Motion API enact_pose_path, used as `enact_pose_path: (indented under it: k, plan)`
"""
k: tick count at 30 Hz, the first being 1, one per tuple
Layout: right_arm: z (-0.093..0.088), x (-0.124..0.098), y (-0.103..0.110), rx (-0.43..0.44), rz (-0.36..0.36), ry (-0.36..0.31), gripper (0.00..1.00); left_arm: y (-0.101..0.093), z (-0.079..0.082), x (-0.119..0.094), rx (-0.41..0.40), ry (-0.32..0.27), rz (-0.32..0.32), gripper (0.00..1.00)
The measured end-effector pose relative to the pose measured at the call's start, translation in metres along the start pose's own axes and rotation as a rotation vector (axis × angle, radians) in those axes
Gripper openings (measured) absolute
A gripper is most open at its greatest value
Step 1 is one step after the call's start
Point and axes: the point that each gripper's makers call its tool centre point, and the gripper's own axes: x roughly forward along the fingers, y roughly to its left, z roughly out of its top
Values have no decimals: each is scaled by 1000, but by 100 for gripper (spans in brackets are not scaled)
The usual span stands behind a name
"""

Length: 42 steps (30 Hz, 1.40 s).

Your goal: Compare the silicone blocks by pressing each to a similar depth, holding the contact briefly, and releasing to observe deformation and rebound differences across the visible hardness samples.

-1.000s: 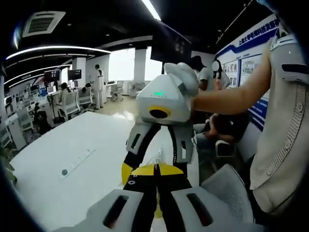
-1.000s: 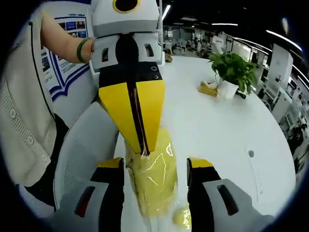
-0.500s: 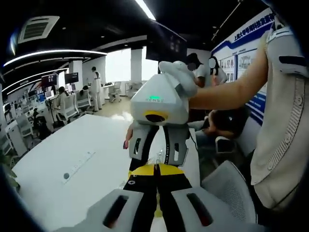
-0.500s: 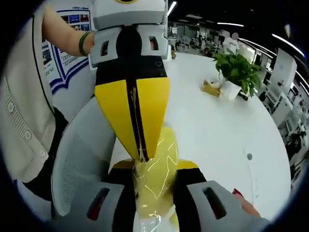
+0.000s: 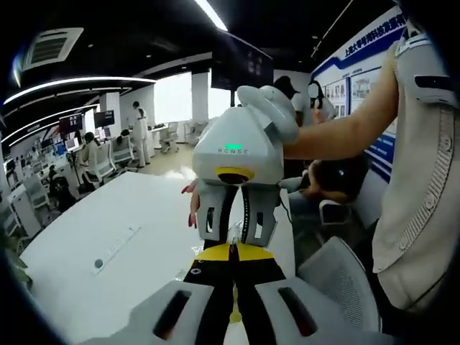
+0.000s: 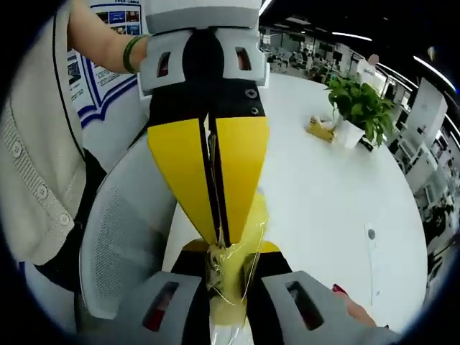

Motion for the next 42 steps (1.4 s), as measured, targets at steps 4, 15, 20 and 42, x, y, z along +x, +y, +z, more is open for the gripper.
enact_pose_path:
  k: [4,15,20,42]
  plan:
    - [1,-1,2,-30,-11,4,5,-10,3,2,5,2,1,0]
    - [1,-2,12,-47,0,36,4,-19,3,-1,22,12,8,0]
    - [2,-3,15,-55,0,40,4,-21,3,-3,21,12,10,0]
    - [2,-4,22,-18,32,56,7,-23,4,-8,16,10,11,0]
